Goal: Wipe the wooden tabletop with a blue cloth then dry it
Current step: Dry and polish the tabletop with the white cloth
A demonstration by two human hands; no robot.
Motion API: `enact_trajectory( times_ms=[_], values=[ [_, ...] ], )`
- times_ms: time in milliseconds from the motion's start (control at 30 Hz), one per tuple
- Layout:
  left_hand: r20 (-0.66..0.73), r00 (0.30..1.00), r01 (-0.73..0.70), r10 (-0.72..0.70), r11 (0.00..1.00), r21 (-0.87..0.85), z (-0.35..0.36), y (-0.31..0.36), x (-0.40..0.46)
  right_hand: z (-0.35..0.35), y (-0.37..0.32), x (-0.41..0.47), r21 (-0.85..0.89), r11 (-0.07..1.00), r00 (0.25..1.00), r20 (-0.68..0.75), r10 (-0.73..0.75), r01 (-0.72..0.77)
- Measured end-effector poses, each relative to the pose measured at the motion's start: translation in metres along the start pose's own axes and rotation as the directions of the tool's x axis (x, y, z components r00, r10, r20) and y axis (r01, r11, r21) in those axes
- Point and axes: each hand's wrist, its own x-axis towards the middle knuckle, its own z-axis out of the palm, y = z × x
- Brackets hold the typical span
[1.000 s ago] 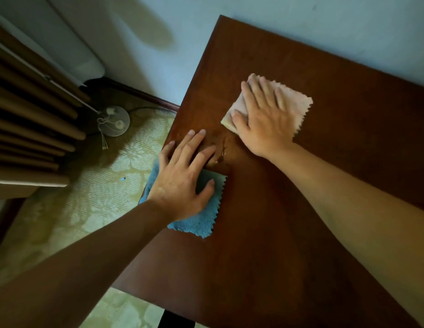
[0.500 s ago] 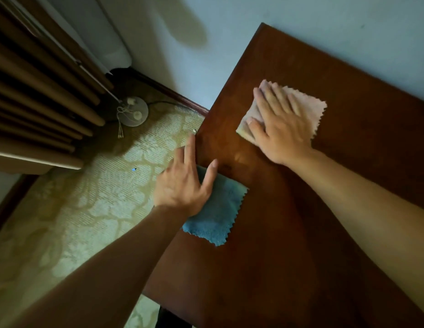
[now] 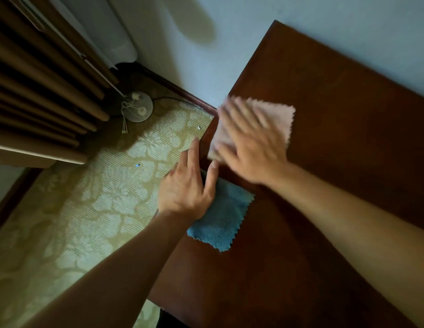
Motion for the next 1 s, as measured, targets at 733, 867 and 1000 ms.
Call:
enact_trajectory(
  times_ms=[733,867,1000],
  values=[
    [-0.053,0.998,0.028,-0.026,0.999,0.023,0.006,-0.002,0.0,-0.015,0.078,0.058,-0.02,0.965,0.966,0.0,0.26,-0.26],
    [-0.048,0.999,0.023,-0.022,1.0,0.017,0.007,-0.003,0.001,-0.012,0.048,0.041,0.01,0.967,0.967,-0.012,0.255,-0.255],
    [-0.048,0.999,0.019,-0.018,1.0,0.017,0.008,-0.003,0.002,0.002,0.009,-0.016,-0.002,0.997,0.997,-0.02,0.076,-0.076]
  ],
)
